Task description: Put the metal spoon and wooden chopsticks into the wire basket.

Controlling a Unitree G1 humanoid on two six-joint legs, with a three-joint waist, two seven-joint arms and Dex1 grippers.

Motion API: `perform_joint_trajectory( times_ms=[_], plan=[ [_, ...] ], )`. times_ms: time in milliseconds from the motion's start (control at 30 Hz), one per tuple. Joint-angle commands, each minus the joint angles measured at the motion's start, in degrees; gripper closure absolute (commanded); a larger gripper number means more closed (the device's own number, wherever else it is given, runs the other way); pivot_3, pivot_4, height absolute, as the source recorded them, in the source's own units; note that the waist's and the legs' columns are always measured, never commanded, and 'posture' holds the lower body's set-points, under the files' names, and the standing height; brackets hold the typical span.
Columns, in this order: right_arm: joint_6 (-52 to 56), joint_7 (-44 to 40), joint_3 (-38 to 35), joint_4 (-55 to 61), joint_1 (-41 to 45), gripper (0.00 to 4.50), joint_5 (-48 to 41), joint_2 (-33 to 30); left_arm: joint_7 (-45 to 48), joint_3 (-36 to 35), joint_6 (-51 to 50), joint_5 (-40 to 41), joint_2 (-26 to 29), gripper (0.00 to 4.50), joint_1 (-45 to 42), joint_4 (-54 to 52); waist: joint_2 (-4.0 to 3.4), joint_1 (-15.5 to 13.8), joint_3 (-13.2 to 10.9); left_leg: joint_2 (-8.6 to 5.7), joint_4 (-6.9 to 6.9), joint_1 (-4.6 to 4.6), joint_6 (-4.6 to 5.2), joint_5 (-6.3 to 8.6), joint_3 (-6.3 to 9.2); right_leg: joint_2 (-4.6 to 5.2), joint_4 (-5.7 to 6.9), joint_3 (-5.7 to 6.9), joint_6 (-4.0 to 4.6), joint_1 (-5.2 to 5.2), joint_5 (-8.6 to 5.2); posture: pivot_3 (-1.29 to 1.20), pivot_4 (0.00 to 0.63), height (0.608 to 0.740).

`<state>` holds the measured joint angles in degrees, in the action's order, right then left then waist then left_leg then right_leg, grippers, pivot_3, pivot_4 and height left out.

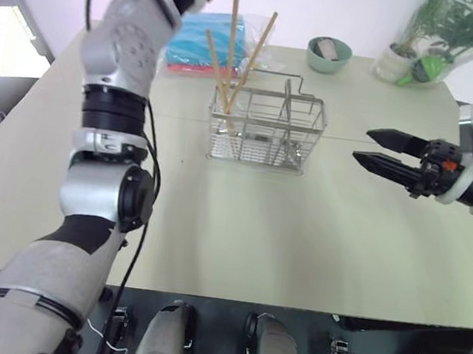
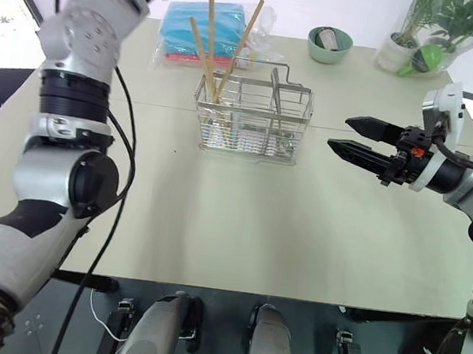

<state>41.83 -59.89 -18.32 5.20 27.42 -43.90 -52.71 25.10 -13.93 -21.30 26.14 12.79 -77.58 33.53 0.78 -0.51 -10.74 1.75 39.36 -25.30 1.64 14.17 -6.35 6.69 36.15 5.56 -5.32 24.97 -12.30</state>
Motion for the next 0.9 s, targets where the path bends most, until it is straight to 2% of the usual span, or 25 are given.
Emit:
perform_joint_trajectory(
  times_ms=[33,200,233,300,467,533,700,800,900],
  plan=[
    [0.8,1.1,-3.6,2.6,0.1,1.11,-2.3,-0.7,0.8,2.2,6.0,-2.8,-1.0,4.38,0.8,-2.0,0.0,-0.1,0.0,0.01,-0.01,0.0,0.0,0.0,0.0,-0.01,0.01,0.0,0.0,0.01,0.0,0.0,0.15,0.715],
    [1.5,2.2,-4.3,3.6,-0.5,1.11,-2.9,-0.4,0.8,3.7,10.1,-4.6,-4.0,4.38,3.5,-0.1,0.0,-0.4,0.0,0.05,0.0,-0.02,0.04,0.03,0.05,0.05,-0.01,0.0,0.0,-0.01,0.0,0.0,0.15,0.715],
    [1.6,2.4,-4.3,3.7,-0.5,1.11,-3.0,-0.3,0.9,3.8,10.3,-4.6,-4.6,4.09,4.2,-0.2,0.0,-0.5,0.0,0.04,0.01,-0.04,0.06,0.04,0.07,0.06,-0.02,0.0,0.0,-0.01,0.0,0.0,0.15,0.715],
    [1.6,2.7,-4.3,3.7,-0.3,1.11,-3.2,-0.3,0.7,3.3,9.9,-3.9,-5.4,3.44,5.0,-0.9,0.0,-0.4,0.0,0.04,0.03,-0.05,0.11,0.06,0.09,0.07,-0.02,0.0,0.0,-0.02,0.0,0.0,0.15,0.715],
    [1.3,3.1,-3.8,3.1,0.1,1.11,-3.1,-0.1,-0.4,1.5,8.2,-1.9,-5.7,0.88,6.5,-3.9,0.0,-0.3,0.0,0.05,0.03,-0.05,0.15,0.09,0.11,0.06,-0.01,0.0,0.0,0.0,0.0,0.0,0.15,0.715],
    [1.2,3.2,-3.4,2.9,0.5,1.11,-3.0,0.1,-1.4,0.7,6.1,-0.7,-5.2,0.03,7.3,-6.4,0.0,-0.2,0.0,0.05,0.03,-0.05,0.19,0.11,0.11,0.06,-0.01,0.0,0.0,0.0,0.0,0.0,0.15,0.715],
    [0.5,3.0,-2.1,1.3,1.9,1.11,-2.3,0.6,-1.4,0.9,-0.7,0.5,-0.6,0.03,7.9,-14.4,0.0,-0.2,0.0,0.06,0.03,-0.05,0.19,0.11,0.12,0.05,0.0,0.0,0.0,0.0,0.0,0.0,0.15,0.715],
    [-0.5,2.1,-1.3,-0.1,2.6,1.11,-1.5,0.6,3.1,3.7,-7.3,0.0,6.3,0.03,7.0,-19.0,-0.01,-0.2,0.0,0.06,0.02,-0.05,0.1,0.06,0.11,0.03,0.01,0.0,0.01,0.02,0.0,0.0,0.15,0.715],
    [-2.4,0.3,-0.3,-2.1,2.7,1.11,0.3,-0.4,13.4,8.2,-12.7,-0.7,16.6,0.03,8.3,-23.1,-0.03,-0.1,0.0,0.06,0.01,-0.04,0.06,0.04,0.09,0.01,0.02,0.0,0.01,0.02,0.0,0.0,0.15,0.715]
  ],
)
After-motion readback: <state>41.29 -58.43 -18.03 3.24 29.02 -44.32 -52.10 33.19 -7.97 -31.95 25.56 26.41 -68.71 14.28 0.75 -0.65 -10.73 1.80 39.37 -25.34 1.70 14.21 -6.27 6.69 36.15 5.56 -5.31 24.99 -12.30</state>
